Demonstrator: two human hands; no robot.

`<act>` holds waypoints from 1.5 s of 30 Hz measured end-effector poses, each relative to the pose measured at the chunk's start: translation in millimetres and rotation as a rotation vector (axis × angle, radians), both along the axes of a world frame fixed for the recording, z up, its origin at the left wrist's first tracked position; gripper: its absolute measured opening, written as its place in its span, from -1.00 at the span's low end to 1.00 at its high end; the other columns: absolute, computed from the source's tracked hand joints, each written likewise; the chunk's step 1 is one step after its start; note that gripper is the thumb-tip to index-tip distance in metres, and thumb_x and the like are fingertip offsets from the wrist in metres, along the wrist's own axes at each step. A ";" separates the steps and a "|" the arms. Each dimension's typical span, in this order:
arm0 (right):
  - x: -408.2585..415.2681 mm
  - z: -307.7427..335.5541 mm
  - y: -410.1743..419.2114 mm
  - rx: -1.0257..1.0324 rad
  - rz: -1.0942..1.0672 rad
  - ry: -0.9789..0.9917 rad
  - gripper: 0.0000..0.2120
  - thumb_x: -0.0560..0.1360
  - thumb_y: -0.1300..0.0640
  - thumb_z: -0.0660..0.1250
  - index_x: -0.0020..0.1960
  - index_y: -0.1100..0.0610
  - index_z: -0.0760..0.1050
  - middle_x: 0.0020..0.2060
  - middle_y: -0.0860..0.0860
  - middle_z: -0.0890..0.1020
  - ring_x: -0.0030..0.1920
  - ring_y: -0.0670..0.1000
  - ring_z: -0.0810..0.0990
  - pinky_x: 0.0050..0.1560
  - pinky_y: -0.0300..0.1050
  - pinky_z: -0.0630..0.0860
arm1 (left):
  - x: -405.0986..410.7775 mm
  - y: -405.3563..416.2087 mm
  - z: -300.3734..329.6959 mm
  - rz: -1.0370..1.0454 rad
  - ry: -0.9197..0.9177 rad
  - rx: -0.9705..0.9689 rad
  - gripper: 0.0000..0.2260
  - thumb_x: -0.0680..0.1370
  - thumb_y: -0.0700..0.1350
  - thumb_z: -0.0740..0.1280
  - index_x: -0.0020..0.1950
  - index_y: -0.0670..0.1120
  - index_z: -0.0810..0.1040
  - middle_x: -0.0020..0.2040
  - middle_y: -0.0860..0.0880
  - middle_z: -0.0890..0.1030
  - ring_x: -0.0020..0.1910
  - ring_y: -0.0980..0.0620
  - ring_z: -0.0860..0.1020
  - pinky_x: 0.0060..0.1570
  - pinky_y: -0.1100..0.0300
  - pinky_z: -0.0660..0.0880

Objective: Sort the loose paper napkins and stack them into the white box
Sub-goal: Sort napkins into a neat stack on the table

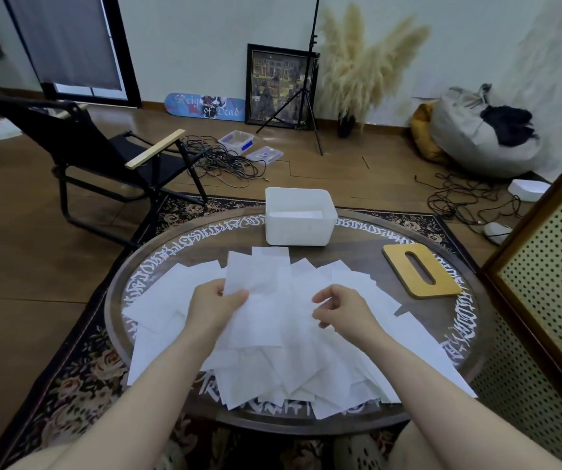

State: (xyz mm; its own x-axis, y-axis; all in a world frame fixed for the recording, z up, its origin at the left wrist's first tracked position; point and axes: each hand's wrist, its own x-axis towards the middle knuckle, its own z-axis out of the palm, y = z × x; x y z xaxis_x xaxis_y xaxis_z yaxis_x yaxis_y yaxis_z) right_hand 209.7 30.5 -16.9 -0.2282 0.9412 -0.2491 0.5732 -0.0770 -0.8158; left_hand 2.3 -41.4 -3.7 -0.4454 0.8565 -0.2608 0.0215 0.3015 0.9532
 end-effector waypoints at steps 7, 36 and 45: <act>1.1 -18.4 9.9 -0.185 0.099 -0.192 -0.76 0.42 0.20 0.43 0.05 0.14 0.46 -0.17 0.02 0.52 -0.35 -0.04 0.52 -0.41 -0.25 0.37 | -25.3 -20.1 -10.0 0.074 -0.044 -0.103 -0.93 0.53 -0.24 0.37 -0.15 -0.12 0.58 -0.11 -0.14 0.64 -0.20 -0.12 0.57 -0.28 0.15 0.46; -15.8 12.8 -9.1 -0.223 -0.052 0.469 -0.91 0.54 0.22 0.32 -0.14 0.13 0.53 -0.32 0.00 0.62 -0.40 -0.05 0.52 -0.28 -0.17 0.40 | 17.3 -1.8 -6.7 -0.002 -0.255 -0.132 -0.85 0.58 -0.24 0.23 -0.12 -0.10 0.56 -0.10 -0.14 0.63 -0.14 -0.13 0.58 0.01 -0.08 0.54; -23.3 5.6 -14.1 -0.172 -0.037 0.373 -0.95 0.53 0.21 0.34 -0.11 0.16 0.53 -0.24 0.07 0.60 -0.30 0.05 0.47 -0.34 -0.17 0.34 | 33.3 1.6 -1.7 0.006 -0.451 -0.114 -0.82 0.58 -0.11 0.25 0.05 -0.12 0.62 -0.07 -0.10 0.70 -0.04 -0.15 0.65 0.11 -0.10 0.54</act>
